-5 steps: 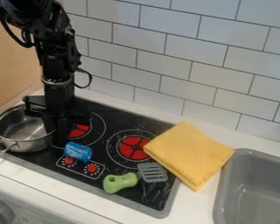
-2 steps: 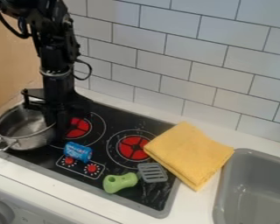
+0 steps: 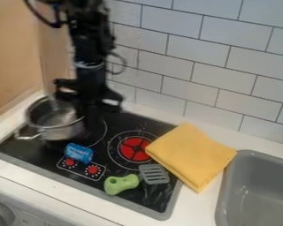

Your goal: Move the silver pot on top of the yellow cloth

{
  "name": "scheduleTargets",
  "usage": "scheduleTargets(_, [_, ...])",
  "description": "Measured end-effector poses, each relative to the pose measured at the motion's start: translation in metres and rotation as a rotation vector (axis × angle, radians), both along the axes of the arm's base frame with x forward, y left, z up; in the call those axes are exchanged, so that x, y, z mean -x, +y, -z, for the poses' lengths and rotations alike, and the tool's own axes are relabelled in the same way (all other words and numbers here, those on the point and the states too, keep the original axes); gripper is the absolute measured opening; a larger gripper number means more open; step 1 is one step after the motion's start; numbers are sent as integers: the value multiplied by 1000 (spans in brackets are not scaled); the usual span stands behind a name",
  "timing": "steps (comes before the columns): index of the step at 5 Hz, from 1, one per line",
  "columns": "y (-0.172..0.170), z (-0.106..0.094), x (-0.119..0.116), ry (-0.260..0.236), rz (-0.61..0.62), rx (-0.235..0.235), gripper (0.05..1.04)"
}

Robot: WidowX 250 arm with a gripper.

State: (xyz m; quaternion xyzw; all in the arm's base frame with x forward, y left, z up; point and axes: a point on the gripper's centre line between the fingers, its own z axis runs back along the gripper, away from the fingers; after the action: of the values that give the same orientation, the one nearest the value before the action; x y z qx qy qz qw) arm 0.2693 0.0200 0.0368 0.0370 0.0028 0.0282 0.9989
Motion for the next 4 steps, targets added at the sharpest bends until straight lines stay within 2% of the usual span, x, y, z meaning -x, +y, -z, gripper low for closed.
scheduleTargets(1, [-28, -8, -11, -28, 101, -5, 64])
scheduleTargets(2, [-64, -13, -26, -67, 195, 18, 64])
scheduleTargets(3, [-95, -10, -35, -74, 294, 28, 64])
scheduleTargets(4, [-119, -3, -40, -52, 380, 27, 64])
